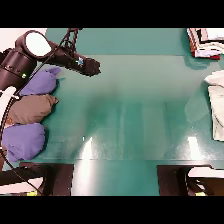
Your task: Fold the shirts.
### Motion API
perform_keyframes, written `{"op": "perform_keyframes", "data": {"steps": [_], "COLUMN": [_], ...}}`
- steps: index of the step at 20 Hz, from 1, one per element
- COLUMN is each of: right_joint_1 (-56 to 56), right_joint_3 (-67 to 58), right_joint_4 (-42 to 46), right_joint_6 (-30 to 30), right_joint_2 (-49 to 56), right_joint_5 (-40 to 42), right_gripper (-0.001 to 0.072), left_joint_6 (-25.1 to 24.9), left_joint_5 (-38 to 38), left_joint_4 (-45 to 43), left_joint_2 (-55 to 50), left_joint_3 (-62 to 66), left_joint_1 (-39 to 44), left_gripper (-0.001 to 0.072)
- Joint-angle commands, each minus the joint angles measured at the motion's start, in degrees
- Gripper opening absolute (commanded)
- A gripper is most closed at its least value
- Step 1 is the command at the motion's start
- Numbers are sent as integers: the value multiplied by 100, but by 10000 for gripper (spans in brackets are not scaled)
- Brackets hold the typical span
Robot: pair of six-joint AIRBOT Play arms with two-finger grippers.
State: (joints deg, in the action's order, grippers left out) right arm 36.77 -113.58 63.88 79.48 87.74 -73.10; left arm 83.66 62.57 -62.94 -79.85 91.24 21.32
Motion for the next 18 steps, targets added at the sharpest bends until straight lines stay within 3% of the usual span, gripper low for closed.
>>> {"op": "perform_keyframes", "data": {"steps": [1,9,10,11,12,15,18], "right_joint_1": [125,774,922,1106,1274,1829,2048], "right_joint_3": [-258,1937,2225,2529,2789,3495,3858], "right_joint_4": [72,1169,1187,1187,1187,1266,1082], "right_joint_6": [0,4,7,9,57,216,260], "right_joint_2": [-155,-1491,-1628,-1766,-1882,-2203,-2409], "right_joint_5": [-535,-997,-1073,-1158,-1226,-1263,-1163], "right_gripper": [17,22,71,242,365,526,557], "left_joint_6": [-9,-20,-79,-168,-164,-166,-164], "left_joint_5": [2,2,2,2,0,0,0], "left_joint_4": [-2,-9,-9,-9,-9,-9,-9], "left_joint_2": [2,2,2,2,2,2,2], "left_joint_3": [0,0,0,0,0,0,0], "left_joint_1": [0,0,0,0,0,0,0], "left_gripper": [24,23,24,23,24,24,24]}}
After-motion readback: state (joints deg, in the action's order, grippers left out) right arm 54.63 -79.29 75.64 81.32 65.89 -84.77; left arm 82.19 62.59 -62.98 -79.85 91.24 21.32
